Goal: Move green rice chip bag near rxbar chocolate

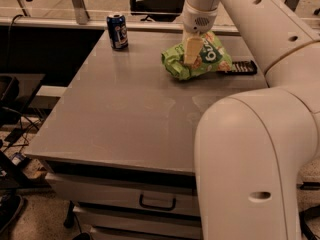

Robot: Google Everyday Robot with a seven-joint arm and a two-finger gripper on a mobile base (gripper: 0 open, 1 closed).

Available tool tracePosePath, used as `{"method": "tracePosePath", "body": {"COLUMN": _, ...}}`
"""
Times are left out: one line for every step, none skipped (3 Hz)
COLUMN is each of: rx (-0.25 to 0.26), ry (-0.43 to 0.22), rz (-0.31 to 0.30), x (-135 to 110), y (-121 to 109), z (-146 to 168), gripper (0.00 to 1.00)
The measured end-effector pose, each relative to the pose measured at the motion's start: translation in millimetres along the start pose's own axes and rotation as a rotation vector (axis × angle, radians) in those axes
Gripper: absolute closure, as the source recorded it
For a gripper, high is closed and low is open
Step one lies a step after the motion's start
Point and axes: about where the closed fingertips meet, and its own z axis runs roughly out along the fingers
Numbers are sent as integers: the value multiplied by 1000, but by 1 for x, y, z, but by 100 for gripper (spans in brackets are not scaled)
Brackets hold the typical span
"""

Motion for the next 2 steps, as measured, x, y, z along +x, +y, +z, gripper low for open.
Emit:
{"method": "tracePosePath", "body": {"rx": 22, "ry": -9, "rz": 1, "x": -2, "y": -7, "z": 3, "gripper": 20}}
{"method": "tracePosePath", "body": {"rx": 67, "ry": -28, "rz": -3, "x": -10, "y": -23, "z": 14, "gripper": 0}}
